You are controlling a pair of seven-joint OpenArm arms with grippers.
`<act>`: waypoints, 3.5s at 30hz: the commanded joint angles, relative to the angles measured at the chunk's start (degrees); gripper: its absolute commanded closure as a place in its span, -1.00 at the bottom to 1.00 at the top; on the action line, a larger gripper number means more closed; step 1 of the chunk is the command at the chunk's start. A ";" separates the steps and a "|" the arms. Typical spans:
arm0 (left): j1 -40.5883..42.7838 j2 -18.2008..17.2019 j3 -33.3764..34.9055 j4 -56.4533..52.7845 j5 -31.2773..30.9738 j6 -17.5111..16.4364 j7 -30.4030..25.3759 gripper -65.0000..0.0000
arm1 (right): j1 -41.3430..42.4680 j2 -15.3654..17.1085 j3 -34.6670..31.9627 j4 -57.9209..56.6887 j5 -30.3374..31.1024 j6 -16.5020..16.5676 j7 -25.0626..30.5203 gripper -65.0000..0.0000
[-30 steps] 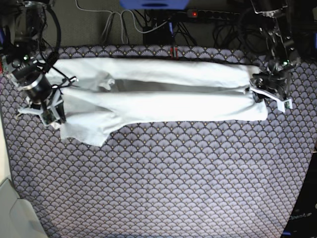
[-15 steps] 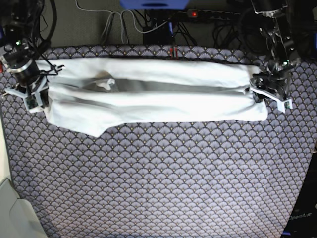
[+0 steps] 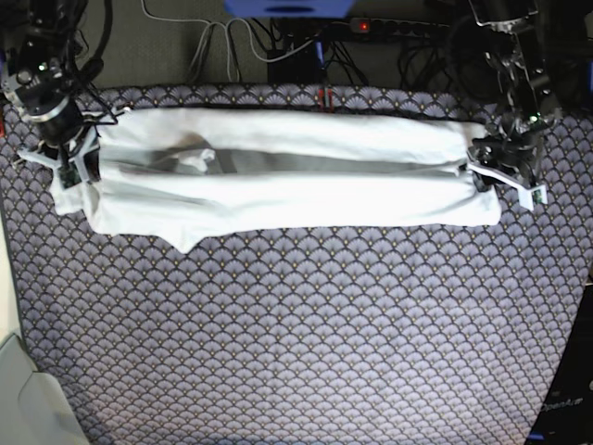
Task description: Fold the T-shirt properly
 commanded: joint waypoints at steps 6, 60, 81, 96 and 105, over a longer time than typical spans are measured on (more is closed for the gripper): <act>-0.04 -0.42 -0.07 0.48 -0.10 -0.17 0.49 0.28 | 6.31 2.67 0.13 1.26 0.68 -0.38 -5.03 0.39; -0.30 0.11 -0.07 0.48 -0.10 -0.17 0.49 0.28 | 23.10 6.28 -10.94 -12.01 0.68 -0.38 -21.82 0.93; -0.13 -0.24 -0.07 0.48 -0.10 -0.17 0.49 0.28 | 8.69 2.50 -3.03 3.02 0.86 -0.38 -21.73 0.93; 0.05 -0.33 -0.07 0.48 -0.10 -0.17 0.49 0.28 | 5.08 1.27 -2.68 -4.89 0.77 -0.38 -15.76 0.93; 0.13 -0.42 -0.07 1.01 -0.10 -0.17 0.49 0.28 | 7.98 1.00 -2.68 -13.24 0.77 -0.38 -15.14 0.93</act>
